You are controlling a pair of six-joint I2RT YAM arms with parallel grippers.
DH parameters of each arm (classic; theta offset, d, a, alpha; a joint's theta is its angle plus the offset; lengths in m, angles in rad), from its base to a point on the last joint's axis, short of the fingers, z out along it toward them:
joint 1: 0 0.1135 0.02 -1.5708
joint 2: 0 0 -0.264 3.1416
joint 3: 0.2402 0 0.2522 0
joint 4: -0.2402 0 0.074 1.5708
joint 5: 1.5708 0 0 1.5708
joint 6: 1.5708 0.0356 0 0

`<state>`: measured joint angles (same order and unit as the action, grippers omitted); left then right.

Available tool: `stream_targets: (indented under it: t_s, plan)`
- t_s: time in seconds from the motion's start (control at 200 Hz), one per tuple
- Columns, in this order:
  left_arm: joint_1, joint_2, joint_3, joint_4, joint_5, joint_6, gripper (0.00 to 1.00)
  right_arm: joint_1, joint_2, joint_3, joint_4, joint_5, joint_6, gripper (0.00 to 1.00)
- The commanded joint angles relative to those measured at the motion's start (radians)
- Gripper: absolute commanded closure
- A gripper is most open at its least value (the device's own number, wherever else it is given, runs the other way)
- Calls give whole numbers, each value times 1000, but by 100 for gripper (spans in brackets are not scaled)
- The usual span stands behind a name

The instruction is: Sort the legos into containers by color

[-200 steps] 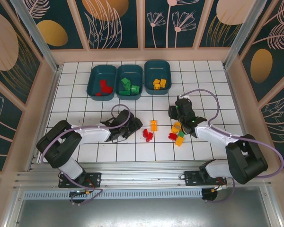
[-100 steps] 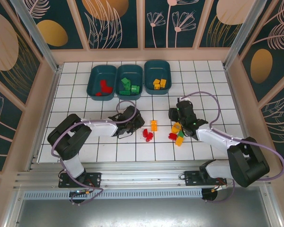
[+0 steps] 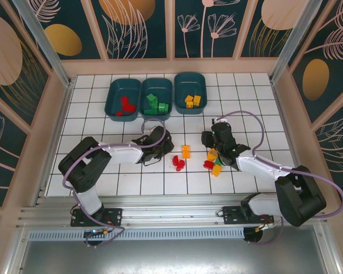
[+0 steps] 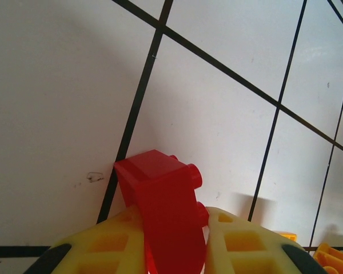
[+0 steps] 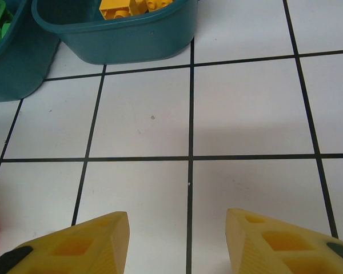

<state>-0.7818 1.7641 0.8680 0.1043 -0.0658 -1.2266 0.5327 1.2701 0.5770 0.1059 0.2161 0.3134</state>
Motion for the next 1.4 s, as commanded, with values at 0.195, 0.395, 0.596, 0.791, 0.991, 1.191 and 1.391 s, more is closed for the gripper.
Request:
stream_targets:
  t_s: [0.195, 0.395, 0.596, 0.791, 0.991, 1.191, 1.391]
  plan:
    - [-1, -118, 23, -107, -92, 92, 79, 9, 2, 33, 17, 15, -8, 51]
    - [117, -188, 43, -135, -78, 179, 80, 60, 30, 62, 20, 21, -8, 52]
    - [341, -199, 136, -206, -73, 308, 78, 94, 68, 76, 42, 10, 5, 52]
    - [522, -96, 222, -195, -30, 355, 78, 117, 97, 89, 48, -1, 12, 52]
    - [616, 83, 395, -250, 0, 392, 77, 129, 97, 107, 23, -14, 6, 52]
    - [651, 201, 537, -323, 12, 418, 69, 140, 97, 119, -7, -8, 3, 49]
    - [654, 190, 586, -346, 45, 461, 32, 152, 109, 143, -24, -15, 11, 43]
